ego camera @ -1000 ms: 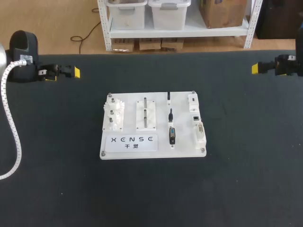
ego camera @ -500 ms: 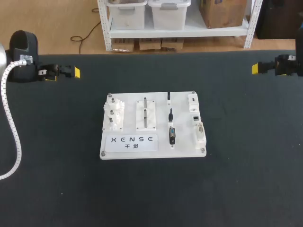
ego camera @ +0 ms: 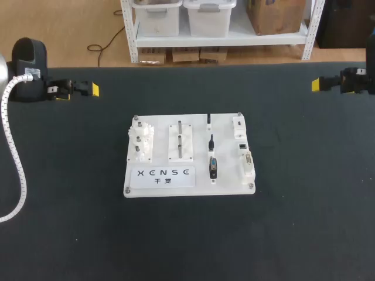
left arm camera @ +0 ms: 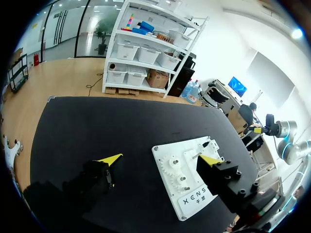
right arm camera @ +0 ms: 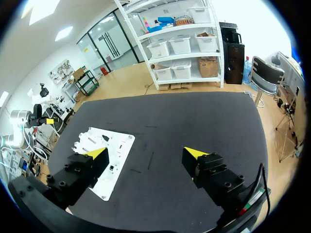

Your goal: Insert the USB connector, Ethernet cable, and multi-pin plug into their matching sockets one by one.

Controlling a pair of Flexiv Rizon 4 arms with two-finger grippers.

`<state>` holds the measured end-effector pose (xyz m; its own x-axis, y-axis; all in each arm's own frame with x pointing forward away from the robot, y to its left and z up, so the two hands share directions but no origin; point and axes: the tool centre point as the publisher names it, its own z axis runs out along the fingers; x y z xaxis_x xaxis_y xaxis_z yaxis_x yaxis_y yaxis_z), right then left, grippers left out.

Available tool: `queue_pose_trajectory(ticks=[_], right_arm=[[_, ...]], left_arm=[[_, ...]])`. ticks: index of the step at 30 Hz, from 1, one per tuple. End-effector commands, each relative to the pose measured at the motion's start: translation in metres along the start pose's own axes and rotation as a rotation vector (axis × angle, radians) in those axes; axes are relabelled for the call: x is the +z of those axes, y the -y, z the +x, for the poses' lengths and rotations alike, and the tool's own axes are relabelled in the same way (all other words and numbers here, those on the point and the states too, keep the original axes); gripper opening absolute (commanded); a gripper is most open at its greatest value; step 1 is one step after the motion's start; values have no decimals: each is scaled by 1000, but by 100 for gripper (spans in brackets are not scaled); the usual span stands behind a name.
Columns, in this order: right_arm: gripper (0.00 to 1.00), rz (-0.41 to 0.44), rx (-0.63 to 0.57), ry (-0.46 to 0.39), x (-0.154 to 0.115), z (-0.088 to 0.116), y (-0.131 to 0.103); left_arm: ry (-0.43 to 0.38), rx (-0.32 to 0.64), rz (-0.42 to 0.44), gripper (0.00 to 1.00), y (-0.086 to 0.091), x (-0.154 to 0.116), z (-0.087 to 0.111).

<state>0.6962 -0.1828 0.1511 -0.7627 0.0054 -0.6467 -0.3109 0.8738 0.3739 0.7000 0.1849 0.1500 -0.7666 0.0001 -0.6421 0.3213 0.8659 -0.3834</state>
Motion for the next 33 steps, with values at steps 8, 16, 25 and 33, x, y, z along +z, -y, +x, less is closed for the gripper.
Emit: queue_pose_trajectory(ticks=[8,16,25,33], right_arm=[[100,-4,-2,1,1,0,1],[100,-4,-2,1,1,0,1],[100,143,-10,-137,39,-5,-32],[100,231,-60,-229,94,-4,-91]], left_arm=[[0,0,0,100,0,0,0],[0,0,0,100,0,0,0],[0,0,0,100,0,0,0],[0,0,0,100,0,0,0]])
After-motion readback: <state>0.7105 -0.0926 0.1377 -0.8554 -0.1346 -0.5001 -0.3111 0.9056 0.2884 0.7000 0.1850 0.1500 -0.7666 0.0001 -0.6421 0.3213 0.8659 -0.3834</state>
